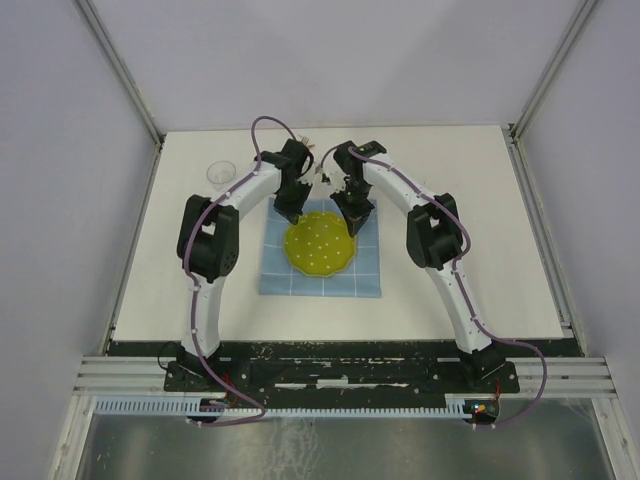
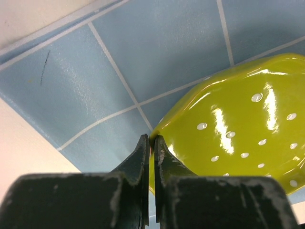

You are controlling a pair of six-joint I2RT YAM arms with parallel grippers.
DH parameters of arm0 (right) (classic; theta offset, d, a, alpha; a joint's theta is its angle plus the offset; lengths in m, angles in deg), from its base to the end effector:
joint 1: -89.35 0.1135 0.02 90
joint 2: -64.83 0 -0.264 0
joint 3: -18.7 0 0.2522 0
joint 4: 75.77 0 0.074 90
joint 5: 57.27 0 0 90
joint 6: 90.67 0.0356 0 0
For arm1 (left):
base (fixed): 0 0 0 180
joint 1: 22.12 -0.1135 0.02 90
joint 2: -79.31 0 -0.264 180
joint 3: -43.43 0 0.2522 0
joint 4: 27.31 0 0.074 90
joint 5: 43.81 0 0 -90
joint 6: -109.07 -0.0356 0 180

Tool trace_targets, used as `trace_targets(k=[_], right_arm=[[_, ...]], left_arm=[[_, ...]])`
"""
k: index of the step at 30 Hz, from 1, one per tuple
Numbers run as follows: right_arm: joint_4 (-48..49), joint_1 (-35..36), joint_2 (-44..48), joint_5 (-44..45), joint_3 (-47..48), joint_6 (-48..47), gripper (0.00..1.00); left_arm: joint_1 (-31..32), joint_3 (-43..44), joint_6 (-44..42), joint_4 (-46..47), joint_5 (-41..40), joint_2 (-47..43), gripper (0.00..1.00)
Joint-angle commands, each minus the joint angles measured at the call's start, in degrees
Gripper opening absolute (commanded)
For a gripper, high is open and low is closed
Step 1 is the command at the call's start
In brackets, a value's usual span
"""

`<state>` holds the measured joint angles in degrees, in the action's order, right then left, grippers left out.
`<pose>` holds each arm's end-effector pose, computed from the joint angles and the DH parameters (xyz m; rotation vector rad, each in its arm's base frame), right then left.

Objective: Set the dinner table for one person
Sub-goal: Place the plate on the napkin.

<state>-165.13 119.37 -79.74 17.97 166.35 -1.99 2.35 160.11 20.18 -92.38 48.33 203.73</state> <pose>0.4232 0.2550 0.1719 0.8533 -2.9934 -0.4156 0.4104 -0.1882 0.1926 0.5856 2.7928 -0.1475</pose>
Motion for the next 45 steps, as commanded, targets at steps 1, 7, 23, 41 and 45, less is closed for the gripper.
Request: trace_targets(k=[1,7,23,41,45], right_arm=[[6.5,3.9,0.6,-2.8,0.9,-3.2,0.02],[6.5,4.1,-0.7,-2.4,2.5,-3.4,0.02],[6.2,4.6,2.7,1.6,-0.7,-4.8,0.33],[17.2,-2.0,23.1,17.4,-10.4,-8.0,0.43],[18.9,-2.1,21.0,21.3,-8.0,-7.5,0.41]], left_arm=[[0.2,0.1,-2.2,7.6,0.9,2.3,0.03],[-0.4,-0.6,-2.2,8.4,0.0,3.7,0.03],[-0.7,2.8,-2.1,8.3,1.9,1.2,0.35],[-8.3,10.8,-3.5,7.8,-11.6,-10.1,0.64],[-10.6,9.5,-5.1,9.0,-16.1,-10.9,0.64]])
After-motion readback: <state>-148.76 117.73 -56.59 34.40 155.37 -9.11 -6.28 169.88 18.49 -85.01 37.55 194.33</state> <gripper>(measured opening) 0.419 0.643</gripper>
